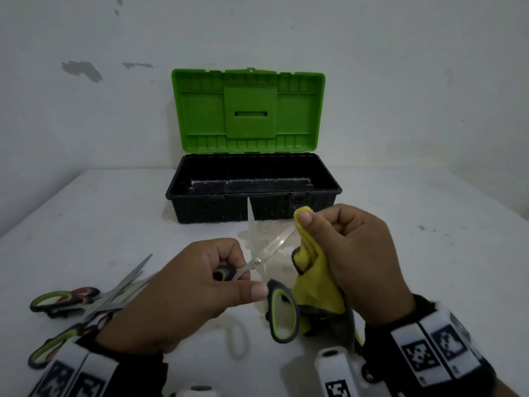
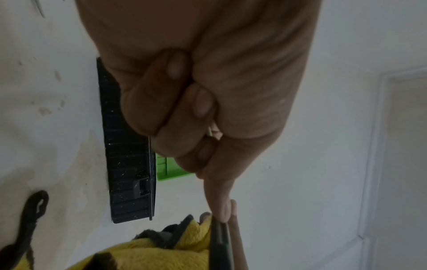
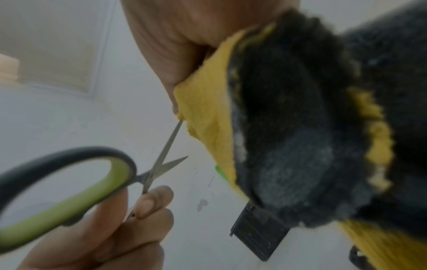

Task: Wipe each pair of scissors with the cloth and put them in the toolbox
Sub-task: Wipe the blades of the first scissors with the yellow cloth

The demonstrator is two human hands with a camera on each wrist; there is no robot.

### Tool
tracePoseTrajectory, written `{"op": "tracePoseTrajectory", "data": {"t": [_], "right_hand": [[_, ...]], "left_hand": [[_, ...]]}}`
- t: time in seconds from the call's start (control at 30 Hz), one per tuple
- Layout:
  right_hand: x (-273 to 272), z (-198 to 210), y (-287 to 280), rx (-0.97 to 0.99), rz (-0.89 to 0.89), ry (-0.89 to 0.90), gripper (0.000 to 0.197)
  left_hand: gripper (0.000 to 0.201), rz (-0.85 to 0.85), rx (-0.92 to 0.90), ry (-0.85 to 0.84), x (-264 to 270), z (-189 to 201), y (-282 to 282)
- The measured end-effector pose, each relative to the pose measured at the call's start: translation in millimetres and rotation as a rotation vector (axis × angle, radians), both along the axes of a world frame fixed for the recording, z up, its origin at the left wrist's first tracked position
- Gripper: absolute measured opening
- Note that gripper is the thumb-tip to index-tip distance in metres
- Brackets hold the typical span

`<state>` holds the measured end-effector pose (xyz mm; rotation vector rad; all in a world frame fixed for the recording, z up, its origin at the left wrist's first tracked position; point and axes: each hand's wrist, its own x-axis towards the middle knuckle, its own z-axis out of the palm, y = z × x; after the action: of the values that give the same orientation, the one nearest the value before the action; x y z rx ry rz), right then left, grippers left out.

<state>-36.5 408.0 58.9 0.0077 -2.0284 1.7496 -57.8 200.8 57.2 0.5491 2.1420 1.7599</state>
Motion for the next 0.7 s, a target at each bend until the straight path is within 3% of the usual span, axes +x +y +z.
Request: {"op": "tracePoseTrajectory", "data": {"t": [0.17,0.4,0.53,0.7], "right_hand": [[7,1,-11,-0.005,0.102,-0.019,0.023],[0,9,-1,-0.029,0.014,-0.021,0.028],[4,6,-5,0.086,0.009,-0.055,0.027],[-1,11,0,0.032,-0.062,-0.017,0.032]], "left_hand": [[0.035,-0.024,0.004,-0.002,0,2,-4],[0.037,0.038,-0.091,0.119,-1,3,-3],[0.033,0.091,-0.176,0.247,3,7,-1],[0.038,0.137,-0.231,0.303,5,9,1]]}}
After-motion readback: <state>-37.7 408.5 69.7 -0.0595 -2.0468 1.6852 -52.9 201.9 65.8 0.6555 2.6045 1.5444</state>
